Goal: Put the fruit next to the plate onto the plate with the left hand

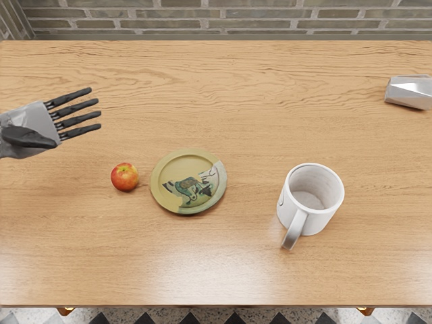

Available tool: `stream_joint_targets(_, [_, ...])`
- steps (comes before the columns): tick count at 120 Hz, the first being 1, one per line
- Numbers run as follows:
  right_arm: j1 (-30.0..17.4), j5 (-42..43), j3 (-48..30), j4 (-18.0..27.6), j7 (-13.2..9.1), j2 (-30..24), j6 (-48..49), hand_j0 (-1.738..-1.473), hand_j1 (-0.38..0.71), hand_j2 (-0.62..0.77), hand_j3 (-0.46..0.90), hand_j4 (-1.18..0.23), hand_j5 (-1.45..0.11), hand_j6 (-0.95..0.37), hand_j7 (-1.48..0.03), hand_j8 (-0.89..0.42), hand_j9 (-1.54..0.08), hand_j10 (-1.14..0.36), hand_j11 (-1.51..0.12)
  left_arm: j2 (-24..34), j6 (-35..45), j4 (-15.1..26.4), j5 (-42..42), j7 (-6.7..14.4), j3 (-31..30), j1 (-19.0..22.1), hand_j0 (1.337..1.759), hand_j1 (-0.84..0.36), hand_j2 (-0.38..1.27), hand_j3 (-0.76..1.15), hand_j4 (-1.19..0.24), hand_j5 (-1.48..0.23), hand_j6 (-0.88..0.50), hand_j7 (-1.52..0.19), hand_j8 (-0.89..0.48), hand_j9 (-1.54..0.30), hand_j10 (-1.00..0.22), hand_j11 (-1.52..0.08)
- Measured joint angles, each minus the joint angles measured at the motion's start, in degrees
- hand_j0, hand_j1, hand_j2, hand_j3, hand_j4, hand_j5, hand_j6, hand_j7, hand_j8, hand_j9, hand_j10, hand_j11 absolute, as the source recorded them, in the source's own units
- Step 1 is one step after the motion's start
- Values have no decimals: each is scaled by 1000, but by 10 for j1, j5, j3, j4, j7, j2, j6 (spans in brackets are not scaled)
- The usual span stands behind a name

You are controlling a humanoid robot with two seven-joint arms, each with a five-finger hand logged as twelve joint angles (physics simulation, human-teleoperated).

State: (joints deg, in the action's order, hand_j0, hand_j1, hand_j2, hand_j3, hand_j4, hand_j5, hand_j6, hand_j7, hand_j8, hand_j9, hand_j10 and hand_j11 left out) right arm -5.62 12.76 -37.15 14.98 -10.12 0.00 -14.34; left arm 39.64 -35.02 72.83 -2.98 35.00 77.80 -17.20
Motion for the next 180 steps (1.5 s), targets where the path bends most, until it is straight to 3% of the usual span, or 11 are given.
stream_joint_targets(14, [0,0,0,-1,0,0,0,-1658,-349,0,0,0,0,0,0,0,0,0,0,1,0,-10,14,0,-8,-18,1658,329,4,0,-16,-22,-15,-22,-15,-22,-16,-22])
stream_joint_targets(30, [0,0,0,-1,0,0,0,-1658,-349,0,0,0,0,0,0,0,0,0,0,0,0,0,184,0,-26,-148,1658,290,11,0,-48,-64,-48,-64,-48,-64,-48,-64])
stream_joint_targets(45, [0,0,0,-1,0,0,0,-1658,-349,0,0,0,0,0,0,0,0,0,0,4,0,21,321,0,-141,-248,1658,231,21,0,-98,-129,-98,-129,-98,-129,-98,-129])
stream_joint_targets(57, [0,0,0,-1,0,0,0,-1658,-349,0,0,0,0,0,0,0,0,0,0,4,0,41,414,0,-231,-305,1658,179,29,0,-142,-184,-142,-184,-141,-184,-141,-184])
stream_joint_targets(70, [0,0,0,-1,0,0,0,-1658,-349,0,0,0,0,0,0,0,0,0,0,0,0,50,501,0,-299,-315,1658,136,36,0,-179,-231,-179,-231,-179,-231,-178,-231])
stream_joint_targets(102, [0,0,0,-1,0,0,0,-1658,-349,0,0,0,0,0,0,0,0,0,0,-79,0,35,619,0,-380,-329,1658,33,54,0,-266,-344,-266,-344,-266,-343,-265,-343])
stream_joint_targets(124, [0,0,0,-1,0,0,0,-1658,-349,0,0,0,0,0,0,0,0,0,0,-80,0,17,638,0,-410,-337,1658,-50,68,0,-336,-434,-336,-434,-336,-434,-335,-434])
stream_joint_targets(153, [0,0,0,-1,0,0,0,-1658,-349,0,0,0,0,0,0,0,0,0,0,-80,0,13,640,0,-418,-337,1658,-244,114,0,-504,-652,-504,-652,-448,-653,-503,-653])
stream_joint_targets(173, [0,0,0,-1,0,0,0,-1658,-349,0,0,0,0,0,0,0,0,0,0,-77,0,12,638,0,-418,-337,1655,-278,220,0,-605,-803,-604,-803,-391,-806,-472,-808])
stream_joint_targets(180, [0,0,0,-1,0,0,0,-1658,-349,0,0,0,0,0,0,0,0,0,0,-74,-1,10,637,0,-419,-356,1655,-279,282,0,-622,-838,-619,-839,-402,-835,-485,-836])
